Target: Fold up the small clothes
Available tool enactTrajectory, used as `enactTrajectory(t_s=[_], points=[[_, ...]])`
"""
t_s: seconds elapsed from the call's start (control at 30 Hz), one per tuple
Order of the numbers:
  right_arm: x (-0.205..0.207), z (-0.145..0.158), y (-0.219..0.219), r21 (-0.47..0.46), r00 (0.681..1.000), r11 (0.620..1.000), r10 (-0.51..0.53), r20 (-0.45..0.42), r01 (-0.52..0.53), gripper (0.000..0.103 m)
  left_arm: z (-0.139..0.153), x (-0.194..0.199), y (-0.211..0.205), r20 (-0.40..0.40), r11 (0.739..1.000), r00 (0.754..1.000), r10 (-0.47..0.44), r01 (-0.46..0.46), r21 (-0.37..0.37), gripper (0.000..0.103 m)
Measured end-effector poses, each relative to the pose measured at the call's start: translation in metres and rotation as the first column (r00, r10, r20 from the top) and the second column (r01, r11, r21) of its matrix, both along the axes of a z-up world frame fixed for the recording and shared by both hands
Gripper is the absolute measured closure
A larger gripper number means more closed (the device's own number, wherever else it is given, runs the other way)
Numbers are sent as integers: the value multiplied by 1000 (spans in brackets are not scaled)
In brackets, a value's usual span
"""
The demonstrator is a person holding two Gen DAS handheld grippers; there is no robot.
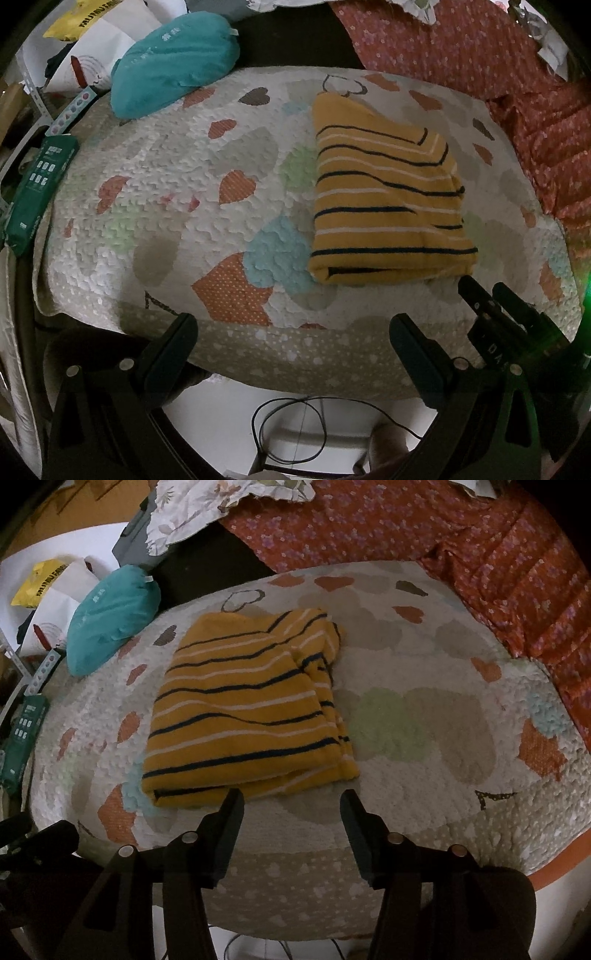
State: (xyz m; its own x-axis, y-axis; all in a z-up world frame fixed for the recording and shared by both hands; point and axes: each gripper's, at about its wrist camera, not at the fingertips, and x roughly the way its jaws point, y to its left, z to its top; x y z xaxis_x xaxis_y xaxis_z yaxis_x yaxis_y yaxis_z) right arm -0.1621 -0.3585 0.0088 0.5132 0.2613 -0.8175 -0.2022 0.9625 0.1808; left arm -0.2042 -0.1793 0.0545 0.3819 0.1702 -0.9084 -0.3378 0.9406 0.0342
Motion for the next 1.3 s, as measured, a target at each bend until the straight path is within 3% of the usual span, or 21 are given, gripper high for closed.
enactTrajectory(t_s=[1.3], points=[[10,-25,1,-22,999,1000,9,-44,-10,41,-28,14,4,-70,999,998,3,-5,-36,0]])
